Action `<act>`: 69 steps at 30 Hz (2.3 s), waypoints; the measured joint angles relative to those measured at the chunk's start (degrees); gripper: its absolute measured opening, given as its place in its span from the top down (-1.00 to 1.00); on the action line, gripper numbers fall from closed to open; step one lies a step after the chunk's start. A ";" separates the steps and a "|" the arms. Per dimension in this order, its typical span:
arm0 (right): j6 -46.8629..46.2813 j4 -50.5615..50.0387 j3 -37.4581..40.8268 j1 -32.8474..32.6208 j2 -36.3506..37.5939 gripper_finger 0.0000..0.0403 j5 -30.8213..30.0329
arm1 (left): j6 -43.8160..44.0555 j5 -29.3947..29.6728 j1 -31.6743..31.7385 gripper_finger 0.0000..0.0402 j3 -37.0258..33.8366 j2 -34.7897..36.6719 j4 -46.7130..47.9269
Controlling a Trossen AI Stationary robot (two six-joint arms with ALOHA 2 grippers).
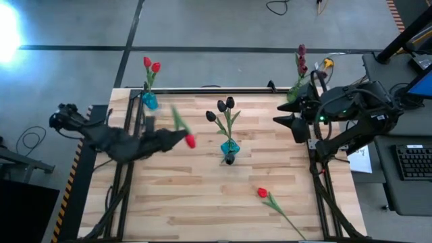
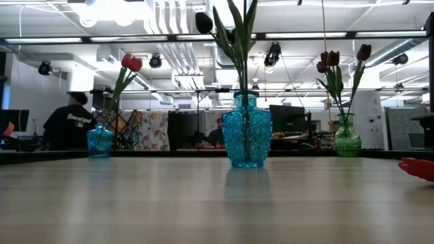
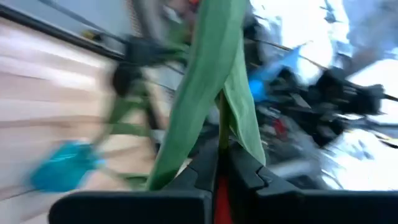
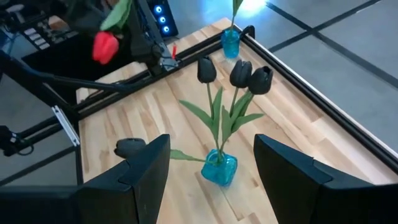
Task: Sort flowers into vase by color
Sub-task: Put the red flower into the left blue vase
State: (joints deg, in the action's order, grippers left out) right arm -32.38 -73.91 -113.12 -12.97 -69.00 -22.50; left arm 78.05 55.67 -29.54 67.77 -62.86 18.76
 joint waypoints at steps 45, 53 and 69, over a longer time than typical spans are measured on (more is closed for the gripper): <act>-10.70 -0.87 0.04 -0.50 -5.79 -0.11 3.46 | 29.83 1.60 47.67 1.00 -38.25 -16.44 -108.71; -14.67 -0.83 0.04 -0.49 -6.24 -0.11 -0.14 | 32.55 0.23 48.85 1.00 -38.30 -13.17 -108.80; -29.29 -0.59 0.09 -0.77 -9.11 -0.11 0.09 | 41.00 2.29 50.42 1.00 -41.32 -10.24 -108.79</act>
State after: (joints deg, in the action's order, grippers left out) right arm -61.67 -74.50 -113.03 -13.75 -78.11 -22.42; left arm 119.05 57.95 20.88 26.46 -73.10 -90.03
